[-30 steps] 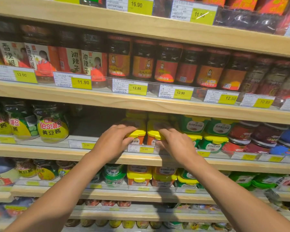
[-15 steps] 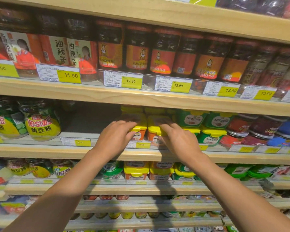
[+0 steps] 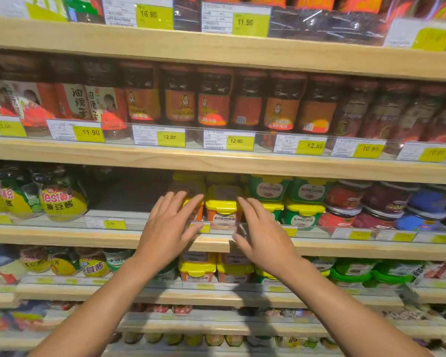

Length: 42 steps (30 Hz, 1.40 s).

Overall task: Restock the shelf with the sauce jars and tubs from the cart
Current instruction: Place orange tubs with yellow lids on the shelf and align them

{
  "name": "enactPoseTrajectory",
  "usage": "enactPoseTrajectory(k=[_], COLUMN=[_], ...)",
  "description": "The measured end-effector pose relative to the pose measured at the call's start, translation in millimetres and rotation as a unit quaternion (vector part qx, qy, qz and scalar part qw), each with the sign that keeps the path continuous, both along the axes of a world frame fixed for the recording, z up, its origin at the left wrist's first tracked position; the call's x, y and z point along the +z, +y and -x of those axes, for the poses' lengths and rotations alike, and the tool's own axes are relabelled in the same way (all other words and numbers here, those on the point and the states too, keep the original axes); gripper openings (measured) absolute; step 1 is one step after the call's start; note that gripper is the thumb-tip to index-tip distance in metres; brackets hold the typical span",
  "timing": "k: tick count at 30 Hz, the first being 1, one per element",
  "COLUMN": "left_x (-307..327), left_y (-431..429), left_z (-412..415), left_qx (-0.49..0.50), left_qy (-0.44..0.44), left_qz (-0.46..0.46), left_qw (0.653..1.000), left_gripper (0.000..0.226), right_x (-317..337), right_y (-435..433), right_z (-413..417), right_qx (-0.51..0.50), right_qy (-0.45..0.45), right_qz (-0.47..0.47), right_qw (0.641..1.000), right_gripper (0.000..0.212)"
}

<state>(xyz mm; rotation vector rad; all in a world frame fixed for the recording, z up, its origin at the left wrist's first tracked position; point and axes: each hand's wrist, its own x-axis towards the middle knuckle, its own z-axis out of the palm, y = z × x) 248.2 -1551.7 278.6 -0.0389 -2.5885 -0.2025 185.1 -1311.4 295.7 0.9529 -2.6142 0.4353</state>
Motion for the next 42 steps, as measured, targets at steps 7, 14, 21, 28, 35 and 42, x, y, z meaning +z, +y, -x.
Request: enactPoseTrajectory(k=[7, 14, 21, 28, 35, 42], left_x=[-7, -37, -77, -124, -167, -202], left_y=[87, 229, 405, 568, 718, 867], left_z=[-8, 11, 36, 61, 84, 127], left_qx=[-0.08, -0.17, -0.291, -0.423, -0.527, -0.581], left_qy=[0.016, 0.008, -0.029, -0.098, -0.154, -0.23], left_qz=[0.042, 0.085, 0.1, 0.089, 0.107, 0.11], left_qw=[0.996, 0.982, 0.951, 0.896, 0.829, 0.773], left_gripper=[0.075, 0.069, 0.076, 0.079, 0.082, 0.077], right_x=[-11, -40, -77, -117, -151, -180], right_y=[96, 247, 419, 560, 677, 800], right_z=[-6, -14, -46, -96, -138, -131], right_qx=[-0.019, -0.134, -0.269, -0.41, -0.538, -0.625], right_qy=[0.075, 0.057, -0.004, -0.065, -0.117, -0.175], right_qz=[-0.015, -0.049, -0.071, -0.06, -0.053, -0.032], right_qw=[0.997, 0.988, 0.96, 0.908, 0.833, 0.76], right_gripper=[0.078, 0.089, 0.081, 0.089, 0.089, 0.078])
